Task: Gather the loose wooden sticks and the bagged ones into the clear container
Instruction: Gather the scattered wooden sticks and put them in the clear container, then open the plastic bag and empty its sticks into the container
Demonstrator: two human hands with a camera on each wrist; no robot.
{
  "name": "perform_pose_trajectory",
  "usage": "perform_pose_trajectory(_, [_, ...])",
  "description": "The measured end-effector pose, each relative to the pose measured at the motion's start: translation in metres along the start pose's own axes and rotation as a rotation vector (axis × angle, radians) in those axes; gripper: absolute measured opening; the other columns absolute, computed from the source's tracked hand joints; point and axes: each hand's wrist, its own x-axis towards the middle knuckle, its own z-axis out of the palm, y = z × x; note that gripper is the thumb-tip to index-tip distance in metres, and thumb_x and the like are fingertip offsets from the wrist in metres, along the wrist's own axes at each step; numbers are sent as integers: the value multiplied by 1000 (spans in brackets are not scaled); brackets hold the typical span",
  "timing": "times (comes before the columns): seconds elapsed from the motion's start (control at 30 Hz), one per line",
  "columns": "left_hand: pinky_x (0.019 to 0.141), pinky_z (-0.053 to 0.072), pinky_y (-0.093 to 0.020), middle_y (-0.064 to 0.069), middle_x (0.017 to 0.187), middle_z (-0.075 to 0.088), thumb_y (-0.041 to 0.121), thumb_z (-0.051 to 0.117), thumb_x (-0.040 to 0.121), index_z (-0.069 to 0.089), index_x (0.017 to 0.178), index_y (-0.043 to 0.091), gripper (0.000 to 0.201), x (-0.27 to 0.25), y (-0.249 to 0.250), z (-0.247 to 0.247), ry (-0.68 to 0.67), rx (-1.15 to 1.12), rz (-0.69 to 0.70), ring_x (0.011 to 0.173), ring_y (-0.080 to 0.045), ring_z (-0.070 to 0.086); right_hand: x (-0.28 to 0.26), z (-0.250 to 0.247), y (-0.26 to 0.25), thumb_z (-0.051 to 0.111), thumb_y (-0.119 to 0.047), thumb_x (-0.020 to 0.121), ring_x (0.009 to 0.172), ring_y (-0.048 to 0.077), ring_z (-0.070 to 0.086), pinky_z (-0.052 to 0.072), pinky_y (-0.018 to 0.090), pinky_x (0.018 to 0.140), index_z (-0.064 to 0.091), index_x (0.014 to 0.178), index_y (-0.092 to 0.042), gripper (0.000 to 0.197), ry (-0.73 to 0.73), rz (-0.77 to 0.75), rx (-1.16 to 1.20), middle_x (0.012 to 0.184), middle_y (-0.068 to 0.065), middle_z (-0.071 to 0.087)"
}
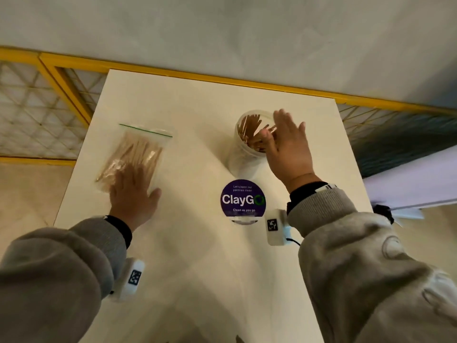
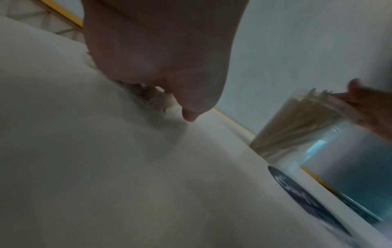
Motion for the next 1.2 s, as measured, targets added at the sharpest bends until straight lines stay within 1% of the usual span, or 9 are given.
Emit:
perform_pose_trajectory(0.1, [104,32,-57,-24,147,31,52,34,83,37,139,9,71,-13,-4,11,-26,14,252,136,-44,26,-8,6,-3,25,-47,100,146,25,23,1,48,121,34,147,-14,57,-91,-175,-122,154,8,36])
perform_pose_trajectory(0.23, [101,37,-51,-11,141,45,42,41,86,53,119,17,43,-43,2,12,53,-37,535,134,-33,37,-5,1,-9,12,-52,95,136,28,41,10,49,119,48,139,-19,66,-163,-321,-208,144,7,50])
perform_pose_trajectory(0.43, [73,53,-41,-13,109,59,-4,64,64,60,90,10,29,-53,-6,-3,86,14,683,89,-37,61,-2,-2,-14,15,-48,97,146,28,23,5,51,118,46,140,-22,59,-233,-373,-271,150,6,43])
perform_pose_trajectory(0.53, [60,49,-39,-13,91,60,-5,64,60,59,83,10,28,-52,-1,-18,66,81,592,72,-37,59,-13,-14,-12,32,-42,99,143,31,29,12,50,118,55,132,-16,48,92,-297,-134,144,8,50])
perform_pose_trajectory(0.63, [71,48,-40,-15,93,59,1,56,71,62,94,6,24,-59,26,-17,116,-45,565,81,-36,59,-52,-14,-19,47,-29,98,123,28,49,35,37,106,63,119,-14,31,381,-174,221,123,8,62])
perform_pose_trajectory(0.73, [93,45,-38,-14,110,63,23,42,83,59,116,6,42,-71,66,3,58,-216,599,102,-32,58,-101,5,-39,51,-25,97,104,18,57,42,16,90,65,113,-14,24,115,87,511,112,0,63])
perform_pose_trajectory(0.8, [97,42,-40,-15,116,63,36,52,86,53,127,5,52,-79,86,15,26,-221,500,108,-34,57,-130,27,-43,54,-26,96,91,8,59,40,5,80,65,111,-18,21,-179,300,596,105,-8,63])
perform_pose_trajectory(0.93, [85,47,-41,-15,104,62,43,66,79,56,116,6,53,-96,102,28,-30,-123,410,98,-33,58,-172,64,-41,51,-20,96,70,18,66,51,30,64,59,116,-11,23,-512,644,917,91,5,70])
perform_pose_trajectory(1.2, [71,49,-31,-4,91,64,25,73,78,65,99,12,26,-118,97,33,-250,-421,195,85,-23,62,-202,62,-55,41,-12,100,57,23,63,47,26,51,51,119,-4,23,-592,878,1207,81,18,66])
